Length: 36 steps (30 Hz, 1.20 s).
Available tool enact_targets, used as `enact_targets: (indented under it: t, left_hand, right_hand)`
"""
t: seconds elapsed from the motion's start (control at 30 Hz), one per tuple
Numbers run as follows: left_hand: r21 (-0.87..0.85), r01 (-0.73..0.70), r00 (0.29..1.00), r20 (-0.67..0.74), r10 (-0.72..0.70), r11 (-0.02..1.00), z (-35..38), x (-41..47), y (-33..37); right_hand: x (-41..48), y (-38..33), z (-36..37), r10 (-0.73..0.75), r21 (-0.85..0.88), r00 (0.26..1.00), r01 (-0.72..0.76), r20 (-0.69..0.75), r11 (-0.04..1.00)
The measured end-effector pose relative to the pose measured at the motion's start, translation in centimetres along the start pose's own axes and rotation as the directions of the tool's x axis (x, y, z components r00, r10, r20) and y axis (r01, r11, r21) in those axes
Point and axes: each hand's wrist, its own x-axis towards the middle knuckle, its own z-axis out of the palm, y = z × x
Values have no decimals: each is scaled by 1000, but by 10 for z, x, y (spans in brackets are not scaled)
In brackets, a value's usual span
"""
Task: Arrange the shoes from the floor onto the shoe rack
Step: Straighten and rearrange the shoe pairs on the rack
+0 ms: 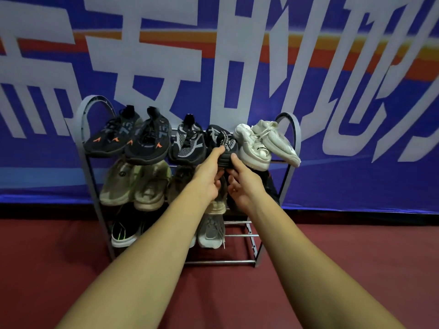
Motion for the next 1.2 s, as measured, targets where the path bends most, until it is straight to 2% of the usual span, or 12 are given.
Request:
enact_targets:
  t: [0.2,0.37,0.57,0.73,1.03,1.1,1.2]
  left_hand:
    - [-138,69,997,43,-64,988,-1,-16,3]
    - [-171,43,994,102,-25,984,-5,-36,15]
    - [-129,-56,990,120,71,990,-20,-52,37]
    - [-74,-110,986,114,118,991,-45,-52,48]
    - [-17,-103,969,225,104,995,-74,-55,64]
    - [-47,-89,970,223,97,995,-76,-55,65]
    - [-229,-61,972,208,110,972,-74,-55,65]
  right_hand:
    - [-8,-3,-9,7,-92,993,4,121,996]
    - [-20,-16,-9,-31,-27,978,37,205,999]
    - [-33,-31,-1,-72,8,985,72,158,997]
    - [-30,-39,-4,-67,143,991,50,119,988]
    - [-28,-52,-11,-41,102,996,33,83,994]
    - [-32,-55,-10,-38,103,996,29,83,994]
    - [-34,-53,-11,-32,169,991,9,133,986]
